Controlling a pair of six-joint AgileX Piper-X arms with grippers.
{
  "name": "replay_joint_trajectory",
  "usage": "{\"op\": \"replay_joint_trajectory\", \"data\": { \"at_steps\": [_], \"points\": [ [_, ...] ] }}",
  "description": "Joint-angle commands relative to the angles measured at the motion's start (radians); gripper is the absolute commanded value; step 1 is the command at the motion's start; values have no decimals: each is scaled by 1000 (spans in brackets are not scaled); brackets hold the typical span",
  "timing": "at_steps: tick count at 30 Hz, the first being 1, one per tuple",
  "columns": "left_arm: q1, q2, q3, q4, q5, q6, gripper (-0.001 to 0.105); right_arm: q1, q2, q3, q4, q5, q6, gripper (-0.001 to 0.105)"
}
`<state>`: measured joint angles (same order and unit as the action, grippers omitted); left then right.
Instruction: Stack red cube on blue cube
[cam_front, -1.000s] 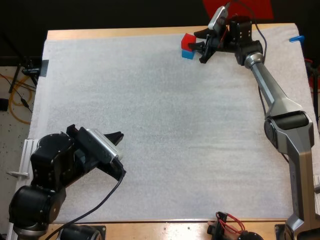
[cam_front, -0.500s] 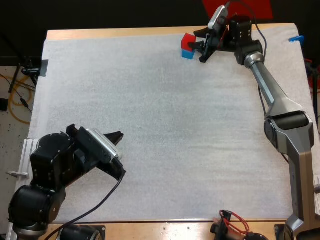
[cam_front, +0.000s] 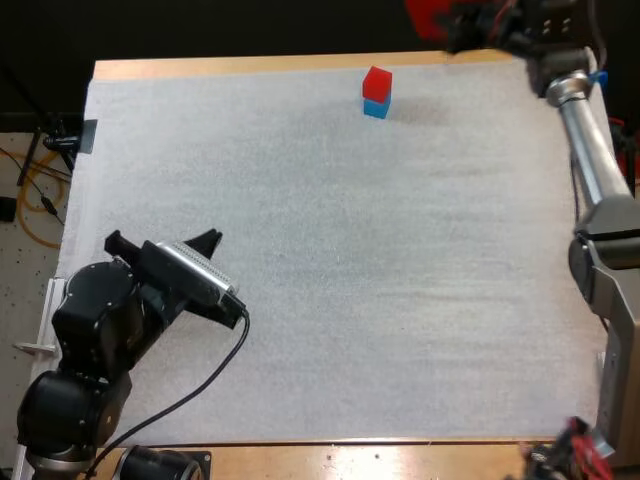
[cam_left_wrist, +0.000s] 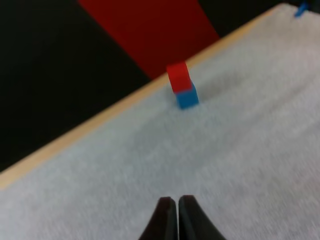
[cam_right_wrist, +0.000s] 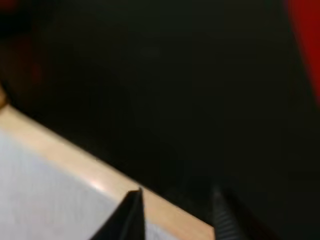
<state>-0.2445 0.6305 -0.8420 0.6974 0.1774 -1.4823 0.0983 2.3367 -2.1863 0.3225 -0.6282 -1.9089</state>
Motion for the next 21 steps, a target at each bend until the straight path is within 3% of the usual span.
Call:
{"op": "replay_joint_trajectory", "data": {
  "at_steps": [1, 3, 8, 13, 21],
  "points": [
    [-5, -3, -1, -49, -25, -14, 0, -14, -62, -4, 36, 9, 36, 24],
    [-5, -3, -1, -85, -28, -14, 0, -31, -101, -4, 90, 47, 35, 23],
    [6, 38, -1, -168, -155, -14, 0, -82, -202, -4, 268, 239, 8, 23],
    [88, 117, -29, -174, -151, -22, 0, -123, -286, -4, 367, 389, -25, 23],
    [271, 267, -149, -181, -109, -43, 0, -189, -396, 38, 415, 408, -25, 23]
  ]
}}
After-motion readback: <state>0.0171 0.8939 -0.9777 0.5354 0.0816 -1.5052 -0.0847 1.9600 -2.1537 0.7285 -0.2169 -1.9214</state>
